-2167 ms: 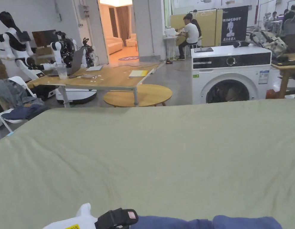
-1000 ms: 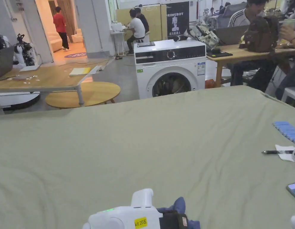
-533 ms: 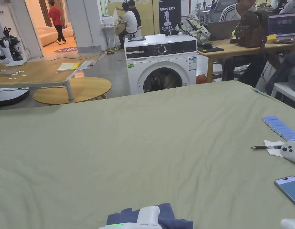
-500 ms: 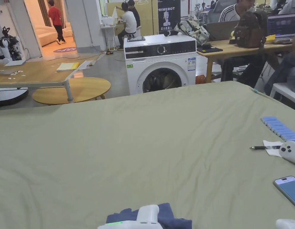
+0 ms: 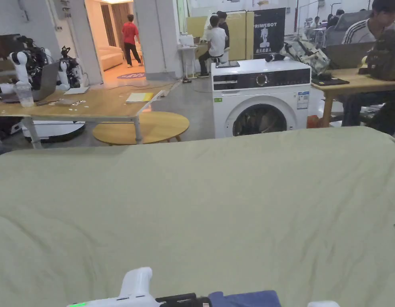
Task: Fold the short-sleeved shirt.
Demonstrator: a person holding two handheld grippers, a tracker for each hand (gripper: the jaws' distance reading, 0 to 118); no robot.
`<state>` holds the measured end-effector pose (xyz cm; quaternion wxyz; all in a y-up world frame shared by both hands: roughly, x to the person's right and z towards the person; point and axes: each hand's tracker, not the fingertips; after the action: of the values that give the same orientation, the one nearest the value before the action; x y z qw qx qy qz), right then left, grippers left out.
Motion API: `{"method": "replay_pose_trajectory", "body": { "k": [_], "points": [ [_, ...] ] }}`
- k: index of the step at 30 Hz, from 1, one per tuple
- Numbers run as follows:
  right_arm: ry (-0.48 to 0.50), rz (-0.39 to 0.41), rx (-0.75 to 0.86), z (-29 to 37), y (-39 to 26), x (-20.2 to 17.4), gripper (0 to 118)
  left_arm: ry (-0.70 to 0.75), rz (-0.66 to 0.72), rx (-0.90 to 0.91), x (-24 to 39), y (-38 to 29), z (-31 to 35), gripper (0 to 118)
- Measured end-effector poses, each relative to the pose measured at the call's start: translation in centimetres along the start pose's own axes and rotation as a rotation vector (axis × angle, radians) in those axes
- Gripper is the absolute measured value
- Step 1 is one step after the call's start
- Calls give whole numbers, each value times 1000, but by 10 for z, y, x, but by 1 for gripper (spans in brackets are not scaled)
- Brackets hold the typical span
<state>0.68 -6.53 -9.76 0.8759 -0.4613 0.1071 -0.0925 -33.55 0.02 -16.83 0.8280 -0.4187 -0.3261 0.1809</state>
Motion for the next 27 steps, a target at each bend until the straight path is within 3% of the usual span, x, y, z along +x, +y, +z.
{"method": "replay_pose_trajectory", "body": {
  "k": [3, 6, 10, 11, 12, 13, 18, 20, 22, 25, 27],
  "points": [
    [42, -109, 61, 5, 0, 7, 0, -86, 149, -20, -26, -5, -7, 96],
    [45, -83, 63, 6, 0, 8, 0, -109, 200, -76, -31, -10, -39, 96],
    [61, -110, 63, 6, -1, 11, 0, -119, 170, -97, -15, -16, -59, 95],
    [57, -110, 64, 6, 0, 10, 0, -108, 163, -102, -10, -13, -60, 89],
    [53, -108, 67, 6, -2, 9, 0, -107, 167, -120, -8, -11, -62, 56],
    [51, -107, 67, 6, -2, 9, 0, -79, 170, -133, -6, -13, -64, 32],
    [76, -114, 127, 27, 0, -3, 0, -154, 288, -64, -16, -13, -46, 23],
    [210, -92, 221, 42, 8, -22, 0, -173, 293, -4, -21, -9, -24, 22],
    [226, -40, 238, 40, 32, -56, 0, -135, 243, 38, -32, 2, 8, 22],
    [231, 128, 229, 16, 67, -123, 0, -43, 246, 127, -69, 13, 67, 23],
    [294, 166, 205, -11, 85, -166, 0, 59, 259, 187, -99, 11, 110, 23]
  ]
}}
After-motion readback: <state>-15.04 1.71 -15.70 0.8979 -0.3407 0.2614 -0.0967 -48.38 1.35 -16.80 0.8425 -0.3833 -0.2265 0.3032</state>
